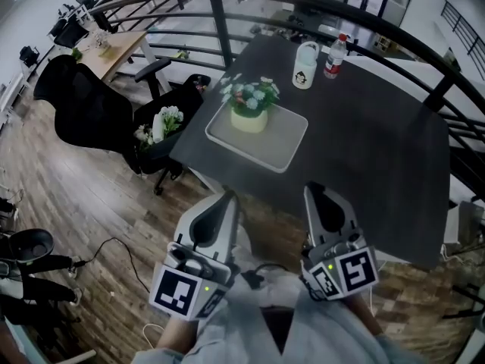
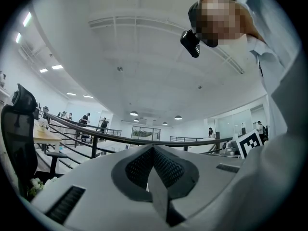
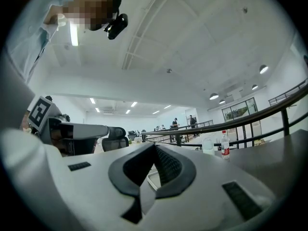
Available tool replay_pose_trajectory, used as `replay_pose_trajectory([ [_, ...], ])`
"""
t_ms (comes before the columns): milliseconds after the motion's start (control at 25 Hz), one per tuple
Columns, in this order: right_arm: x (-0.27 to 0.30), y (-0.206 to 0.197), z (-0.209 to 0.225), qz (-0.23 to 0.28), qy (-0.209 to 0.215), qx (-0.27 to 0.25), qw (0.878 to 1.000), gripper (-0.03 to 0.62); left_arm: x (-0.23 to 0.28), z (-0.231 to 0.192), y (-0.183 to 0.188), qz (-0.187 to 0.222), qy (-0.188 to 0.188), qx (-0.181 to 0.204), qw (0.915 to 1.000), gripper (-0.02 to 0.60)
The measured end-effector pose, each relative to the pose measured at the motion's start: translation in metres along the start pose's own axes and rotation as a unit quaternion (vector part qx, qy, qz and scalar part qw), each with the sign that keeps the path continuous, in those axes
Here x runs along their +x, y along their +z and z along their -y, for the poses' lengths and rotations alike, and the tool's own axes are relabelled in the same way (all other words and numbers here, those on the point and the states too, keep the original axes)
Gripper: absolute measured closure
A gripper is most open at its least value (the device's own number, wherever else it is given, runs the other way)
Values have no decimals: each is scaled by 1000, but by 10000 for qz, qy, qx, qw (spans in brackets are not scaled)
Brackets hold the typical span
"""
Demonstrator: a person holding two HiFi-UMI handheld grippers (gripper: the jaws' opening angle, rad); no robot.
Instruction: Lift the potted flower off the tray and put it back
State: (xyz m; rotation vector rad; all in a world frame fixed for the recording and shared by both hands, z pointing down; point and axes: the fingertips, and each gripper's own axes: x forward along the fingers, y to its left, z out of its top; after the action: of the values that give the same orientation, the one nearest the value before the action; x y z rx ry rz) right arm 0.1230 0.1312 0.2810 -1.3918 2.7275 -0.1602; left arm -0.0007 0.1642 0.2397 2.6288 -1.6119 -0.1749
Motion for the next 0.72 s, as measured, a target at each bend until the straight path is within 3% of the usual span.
replay_pose_trajectory([
  [200,21,-4,13,3,-158,26,9999,589,25,-20,-2,26,-101,-60,9999,577],
  [720,98,-3,29,-202,-617,-31,9979,589,87,-98,-4,-360,-432,-105,9984,577],
])
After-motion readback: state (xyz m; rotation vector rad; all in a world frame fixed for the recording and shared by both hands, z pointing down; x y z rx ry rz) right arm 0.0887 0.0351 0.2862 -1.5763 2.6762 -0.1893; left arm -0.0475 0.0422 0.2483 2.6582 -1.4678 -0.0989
